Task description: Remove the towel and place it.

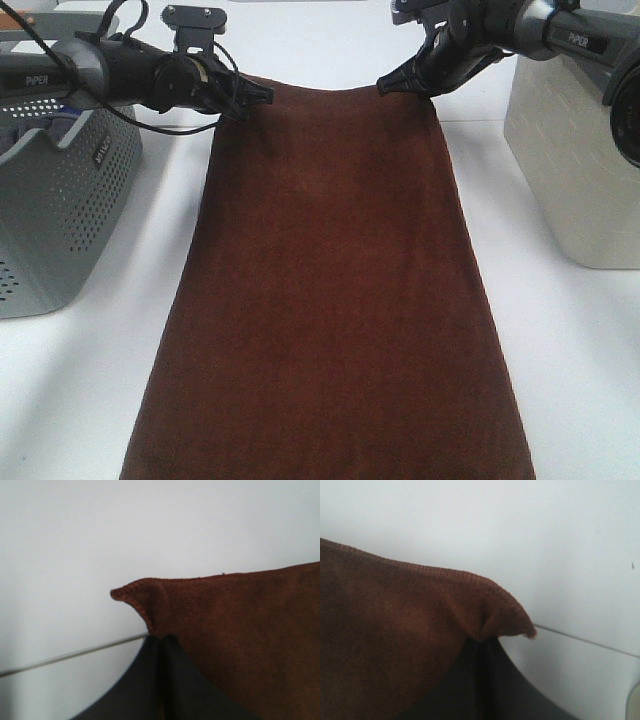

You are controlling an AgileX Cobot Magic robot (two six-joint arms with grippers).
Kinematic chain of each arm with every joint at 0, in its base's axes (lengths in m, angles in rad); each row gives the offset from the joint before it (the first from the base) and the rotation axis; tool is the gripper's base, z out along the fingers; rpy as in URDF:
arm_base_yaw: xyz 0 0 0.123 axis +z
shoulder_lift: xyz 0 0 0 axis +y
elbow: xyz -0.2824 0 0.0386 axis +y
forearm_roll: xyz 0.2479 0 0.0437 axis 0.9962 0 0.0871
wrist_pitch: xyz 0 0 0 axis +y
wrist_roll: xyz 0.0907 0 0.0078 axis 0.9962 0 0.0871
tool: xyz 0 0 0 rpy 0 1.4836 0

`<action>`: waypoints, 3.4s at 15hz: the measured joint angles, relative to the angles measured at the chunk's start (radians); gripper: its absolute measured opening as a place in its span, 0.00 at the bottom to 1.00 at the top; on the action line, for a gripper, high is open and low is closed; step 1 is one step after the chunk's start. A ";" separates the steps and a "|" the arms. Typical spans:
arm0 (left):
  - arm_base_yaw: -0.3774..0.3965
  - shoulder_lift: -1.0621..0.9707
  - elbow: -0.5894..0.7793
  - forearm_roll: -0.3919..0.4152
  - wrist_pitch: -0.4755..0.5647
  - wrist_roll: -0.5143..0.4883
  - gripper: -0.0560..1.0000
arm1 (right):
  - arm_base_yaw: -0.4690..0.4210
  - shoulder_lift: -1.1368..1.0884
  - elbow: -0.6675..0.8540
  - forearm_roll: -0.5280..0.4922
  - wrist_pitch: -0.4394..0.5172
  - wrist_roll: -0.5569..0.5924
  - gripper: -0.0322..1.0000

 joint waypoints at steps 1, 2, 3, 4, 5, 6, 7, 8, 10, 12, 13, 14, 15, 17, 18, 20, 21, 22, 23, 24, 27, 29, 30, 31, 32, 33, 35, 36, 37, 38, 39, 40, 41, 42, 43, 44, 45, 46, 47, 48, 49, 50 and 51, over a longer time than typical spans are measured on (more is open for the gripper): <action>0.000 0.000 0.000 0.002 -0.033 0.001 0.06 | 0.000 0.000 0.000 -0.015 -0.028 0.000 0.03; 0.004 0.001 0.000 0.004 -0.075 0.001 0.05 | -0.005 0.000 0.000 -0.019 -0.054 0.000 0.03; 0.010 0.004 0.000 0.004 -0.108 0.001 0.05 | -0.009 0.000 0.000 -0.019 -0.082 0.001 0.03; 0.019 0.010 0.000 0.004 -0.134 0.001 0.05 | -0.016 0.000 0.000 -0.019 -0.099 0.001 0.03; 0.028 0.020 0.000 0.004 -0.145 0.001 0.05 | -0.017 0.000 0.000 -0.019 -0.115 0.001 0.03; 0.035 0.043 0.000 0.004 -0.164 0.001 0.05 | -0.020 0.002 0.000 -0.019 -0.135 0.001 0.03; 0.035 0.050 0.000 0.004 -0.176 0.001 0.06 | -0.020 0.010 0.000 -0.019 -0.148 0.001 0.03; 0.035 0.050 0.000 0.004 -0.176 0.001 0.06 | -0.020 0.010 0.000 -0.019 -0.148 0.001 0.03; 0.035 0.060 0.000 0.004 -0.205 0.010 0.18 | -0.029 0.069 0.000 -0.019 -0.172 0.001 0.06; 0.039 0.065 0.000 0.004 -0.209 0.020 0.36 | -0.032 0.096 0.001 -0.019 -0.181 0.001 0.22; 0.039 0.068 0.000 0.004 -0.212 0.020 0.45 | -0.032 0.100 0.001 -0.019 -0.185 0.001 0.35; 0.039 0.070 0.000 0.004 -0.215 0.021 0.51 | -0.032 0.101 0.001 -0.018 -0.191 0.001 0.50; 0.039 0.070 0.000 0.004 -0.228 0.021 0.56 | -0.032 0.101 0.001 -0.016 -0.191 0.001 0.63; 0.038 0.070 -0.018 0.003 -0.218 0.021 0.59 | -0.032 0.095 0.001 0.005 -0.164 0.002 0.74; 0.035 0.070 -0.042 0.001 -0.182 0.021 0.59 | -0.031 0.082 0.001 0.031 -0.123 0.002 0.76; 0.023 0.063 -0.098 0.000 -0.075 0.021 0.59 | -0.031 0.037 0.001 0.080 -0.043 0.002 0.77; 0.011 0.048 -0.116 -0.001 -0.018 0.021 0.59 | -0.031 0.001 0.001 0.105 -0.005 0.002 0.77; 0.002 0.023 -0.133 -0.001 0.046 0.021 0.59 | -0.031 -0.034 0.001 0.132 0.032 0.002 0.77; -0.009 -0.011 -0.150 -0.002 0.117 0.021 0.59 | -0.031 -0.076 0.001 0.156 0.081 0.002 0.78; -0.016 -0.047 -0.159 -0.003 0.192 0.021 0.59 | -0.031 -0.111 0.001 0.174 0.134 0.002 0.78; -0.030 -0.178 -0.162 -0.003 0.437 0.023 0.59 | -0.031 -0.222 0.001 0.222 0.314 0.002 0.78; -0.043 -0.267 -0.163 -0.003 0.638 0.058 0.59 | -0.031 -0.296 0.001 0.239 0.463 0.002 0.78; -0.050 -0.313 -0.163 -0.003 0.732 0.077 0.59 | -0.031 -0.338 0.001 0.245 0.533 0.002 0.78; -0.054 -0.365 -0.163 -0.009 0.830 0.086 0.59 | -0.031 -0.371 0.001 0.245 0.602 0.002 0.78; -0.061 -0.408 -0.166 -0.011 0.910 0.088 0.59 | -0.030 -0.400 0.001 0.245 0.659 0.002 0.78; -0.062 -0.449 -0.166 -0.013 0.983 0.088 0.59 | -0.030 -0.427 0.001 0.257 0.677 0.002 0.78; -0.062 -0.503 -0.166 -0.012 1.094 0.090 0.59 | -0.030 -0.469 0.001 0.284 0.683 0.002 0.78; -0.062 -0.530 -0.166 -0.011 1.131 0.091 0.59 | -0.030 -0.506 0.001 0.306 0.686 0.002 0.78; -0.062 -0.552 -0.156 -0.011 1.134 0.091 0.59 | -0.030 -0.542 0.006 0.310 0.688 0.002 0.78; -0.062 -0.587 -0.135 -0.012 1.135 0.091 0.59 | -0.030 -0.585 0.028 0.311 0.688 -0.001 0.78; -0.062 -0.635 -0.101 -0.014 1.135 0.091 0.59 | -0.030 -0.637 0.078 0.311 0.688 -0.012 0.78; -0.062 -0.635 -0.101 -0.014 1.135 0.091 0.59 | -0.030 -0.637 0.078 0.311 0.688 -0.012 0.78; -0.062 -0.689 -0.055 -0.015 1.135 0.091 0.59 | -0.030 -0.697 0.142 0.308 0.688 -0.021 0.78; -0.062 -0.753 0.009 -0.015 1.135 0.091 0.59 | -0.030 -0.768 0.227 0.307 0.688 -0.025 0.78; -0.062 -0.869 0.139 -0.018 1.135 0.091 0.59 | -0.030 -0.885 0.365 0.307 0.688 -0.026 0.78; -0.062 -0.959 0.249 -0.019 1.134 0.091 0.59 | -0.030 -0.958 0.472 0.307 0.688 -0.027 0.78; -0.062 -1.042 0.356 -0.019 1.135 0.089 0.59 | -0.030 -1.030 0.574 0.307 0.688 -0.027 0.78; -0.062 -1.128 0.467 -0.019 1.134 0.083 0.59 | -0.030 -1.108 0.680 0.307 0.688 -0.027 0.78; -0.062 -1.220 0.591 -0.019 1.136 0.078 0.59 | -0.030 -1.177 0.800 0.307 0.688 -0.027 0.78; -0.062 -1.293 0.689 -0.019 1.138 0.070 0.59 | -0.030 -1.249 0.920 0.307 0.688 -0.027 0.78; -0.062 -1.390 0.814 -0.019 1.139 0.056 0.59 | -0.030 -1.313 1.025 0.307 0.688 -0.027 0.78; -0.062 -1.469 0.908 -0.019 1.140 0.047 0.59 | -0.030 -1.384 1.125 0.307 0.688 -0.027 0.78; -0.062 -1.549 0.999 -0.019 1.143 0.044 0.59 | -0.030 -1.449 1.218 0.305 0.689 -0.027 0.78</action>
